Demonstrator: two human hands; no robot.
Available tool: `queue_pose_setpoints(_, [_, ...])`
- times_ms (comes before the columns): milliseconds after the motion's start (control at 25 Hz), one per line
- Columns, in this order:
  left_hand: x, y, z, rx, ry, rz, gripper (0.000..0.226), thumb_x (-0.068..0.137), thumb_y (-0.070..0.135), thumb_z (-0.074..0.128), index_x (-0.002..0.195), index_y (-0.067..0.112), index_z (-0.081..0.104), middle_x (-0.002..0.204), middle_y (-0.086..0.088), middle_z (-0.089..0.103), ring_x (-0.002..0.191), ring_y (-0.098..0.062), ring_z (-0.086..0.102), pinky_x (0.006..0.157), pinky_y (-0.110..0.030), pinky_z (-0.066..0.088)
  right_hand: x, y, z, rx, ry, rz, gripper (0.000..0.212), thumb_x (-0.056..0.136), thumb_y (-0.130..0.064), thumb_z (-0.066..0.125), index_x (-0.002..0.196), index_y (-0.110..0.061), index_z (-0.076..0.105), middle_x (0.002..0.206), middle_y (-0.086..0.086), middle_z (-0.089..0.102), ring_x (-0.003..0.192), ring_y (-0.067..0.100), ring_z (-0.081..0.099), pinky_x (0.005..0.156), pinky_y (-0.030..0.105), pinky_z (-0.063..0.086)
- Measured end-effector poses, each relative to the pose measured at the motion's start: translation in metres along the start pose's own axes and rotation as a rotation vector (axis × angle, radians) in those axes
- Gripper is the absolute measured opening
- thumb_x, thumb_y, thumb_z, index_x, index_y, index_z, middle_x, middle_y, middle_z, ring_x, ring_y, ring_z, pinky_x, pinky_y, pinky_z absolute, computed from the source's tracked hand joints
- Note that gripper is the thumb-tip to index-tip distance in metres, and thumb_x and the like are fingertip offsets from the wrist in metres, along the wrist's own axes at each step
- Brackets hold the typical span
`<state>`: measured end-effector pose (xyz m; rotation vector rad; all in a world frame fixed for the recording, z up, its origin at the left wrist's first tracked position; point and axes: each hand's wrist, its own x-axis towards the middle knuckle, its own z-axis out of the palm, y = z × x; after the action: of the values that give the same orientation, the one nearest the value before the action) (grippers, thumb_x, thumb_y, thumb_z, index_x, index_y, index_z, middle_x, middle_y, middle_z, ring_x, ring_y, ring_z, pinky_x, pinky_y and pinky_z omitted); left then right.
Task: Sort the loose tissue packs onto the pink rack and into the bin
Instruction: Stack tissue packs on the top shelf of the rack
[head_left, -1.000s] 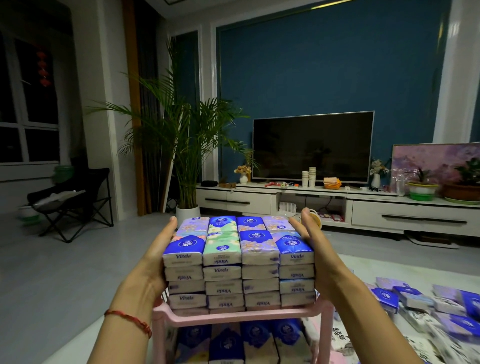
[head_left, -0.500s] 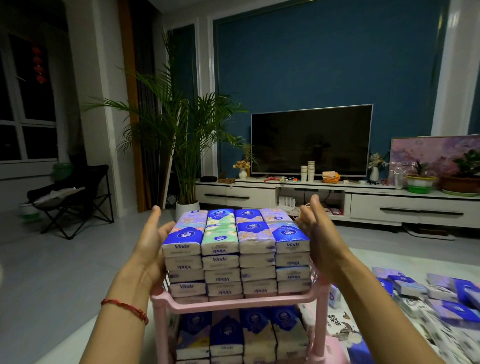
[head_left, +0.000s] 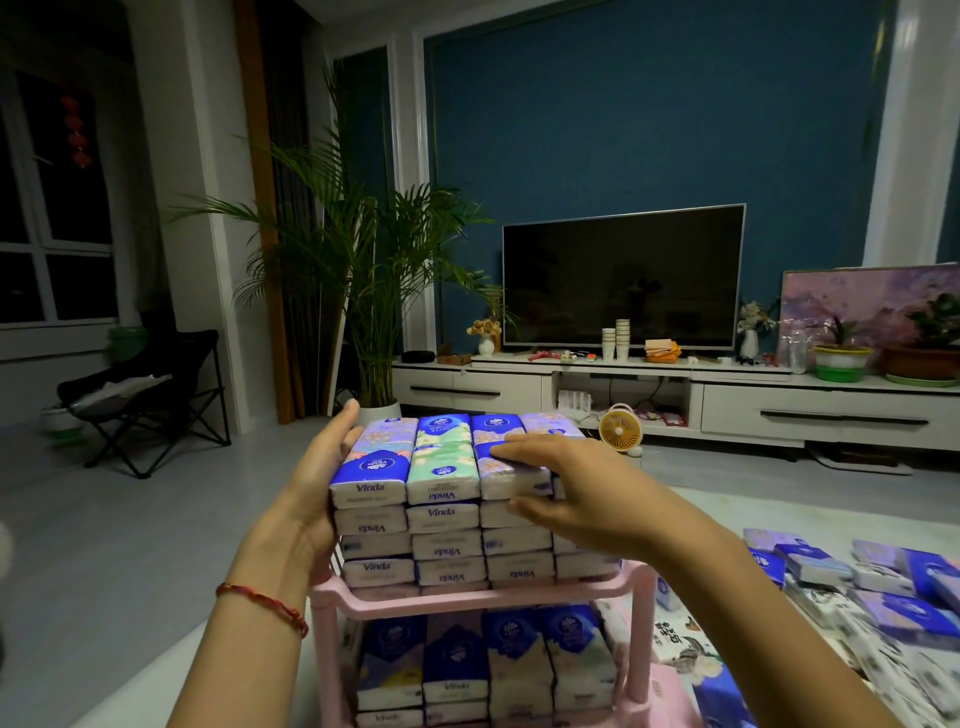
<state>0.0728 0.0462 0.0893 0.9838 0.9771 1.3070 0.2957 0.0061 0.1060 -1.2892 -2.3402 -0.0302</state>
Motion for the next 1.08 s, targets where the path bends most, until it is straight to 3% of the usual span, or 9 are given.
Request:
queue_pose_setpoints(200, [0.0,0.001,0.002,-0.015,-0.005,-0.009,0.045,0.09,0.053,0.041,0.091,0.011,0.058,0.065,-0.012,0.071,0.048,-0.019,0.067,0.046,-0.028,0.054,0.002,-0.003,0.0,-0.047,-0.049,0.011,0.054,0.094,-0.036,0.05,0.144,-0.033,0.03,0.151,-0.011,0.03,0.138,0.007,0.025,0.109,0.025,0.025])
queue_pose_setpoints(320, [0.0,0.0,0.001,-0.019,-0.012,-0.008,0.05,0.089,0.054,0.04,0.103,0.01,0.058,0.068,-0.012,0.071,0.05,-0.019,0.067,0.047,-0.028,0.055,0.003,-0.003,-0.002,0.044,-0.078,0.046,0.057,0.092,-0.045,0.049,0.144,-0.033,0.03,0.153,-0.011,0.026,0.137,0.006,0.026,0.108,0.025,0.026])
queue_pose_setpoints(400, [0.0,0.001,0.001,-0.058,-0.009,-0.001,0.061,0.09,0.055,0.039,0.127,0.008,0.049,0.082,-0.012,0.072,0.053,-0.019,0.069,0.048,-0.029,0.055,0.005,0.005,-0.008,0.296,0.081,0.125,0.054,0.09,-0.044,0.05,0.141,-0.033,0.034,0.149,-0.009,0.033,0.128,0.008,0.038,0.102,0.026,0.034])
queue_pose_setpoints(480, [0.002,0.001,0.0,-0.096,0.021,0.016,0.068,0.09,0.056,0.038,0.142,0.012,0.033,0.107,-0.012,0.067,0.054,-0.019,0.069,0.047,-0.031,0.055,0.011,0.022,-0.011,0.521,0.374,0.27,0.048,0.093,-0.038,0.048,0.139,-0.026,0.04,0.145,-0.002,0.042,0.126,0.012,0.043,0.099,0.029,0.036])
queue_pose_setpoints(560, [0.003,0.0,-0.001,-0.097,0.015,0.019,0.061,0.09,0.056,0.038,0.134,0.014,0.043,0.107,-0.013,0.069,0.053,-0.018,0.069,0.047,-0.031,0.055,0.01,0.036,-0.007,0.766,0.435,0.495,0.044,0.096,-0.034,0.045,0.137,-0.016,0.044,0.141,0.006,0.046,0.125,0.018,0.044,0.094,0.029,0.036])
queue_pose_setpoints(680, [0.007,-0.003,-0.002,-0.068,0.006,0.02,0.045,0.089,0.058,0.038,0.092,0.017,0.057,0.072,-0.009,0.073,0.053,-0.019,0.069,0.05,-0.03,0.056,0.012,0.04,0.01,1.177,0.18,0.685,0.04,0.094,-0.043,0.044,0.116,-0.01,0.052,0.117,0.013,0.062,0.096,0.023,0.062,0.084,0.033,0.048])
queue_pose_setpoints(800, [0.01,-0.004,-0.004,-0.049,-0.015,0.01,0.051,0.086,0.064,0.036,0.096,0.019,0.058,0.075,-0.011,0.073,0.057,-0.021,0.07,0.054,-0.032,0.057,0.014,0.041,0.018,1.293,0.105,0.721,0.04,0.091,-0.047,0.045,0.098,-0.011,0.061,0.072,0.008,0.072,0.061,0.019,0.065,0.065,0.03,0.05])
queue_pose_setpoints(960, [0.009,-0.007,-0.004,-0.087,-0.027,-0.058,0.065,0.085,0.067,0.035,0.097,0.009,0.062,0.072,-0.014,0.072,0.055,-0.024,0.069,0.052,-0.033,0.056,0.016,0.047,0.023,1.386,0.16,0.687,0.039,0.09,-0.05,0.043,0.098,-0.017,0.063,0.073,0.008,0.071,0.061,0.02,0.066,0.062,0.028,0.048])
queue_pose_setpoints(1080, [0.01,-0.012,-0.003,-0.082,-0.007,-0.093,0.069,0.084,0.067,0.038,0.1,0.005,0.064,0.072,-0.015,0.072,0.055,-0.024,0.069,0.051,-0.033,0.056,0.015,0.047,0.031,1.428,0.137,0.704,0.052,0.088,-0.058,0.041,0.102,-0.014,0.063,0.072,0.009,0.073,0.058,0.022,0.068,0.063,0.031,0.05])
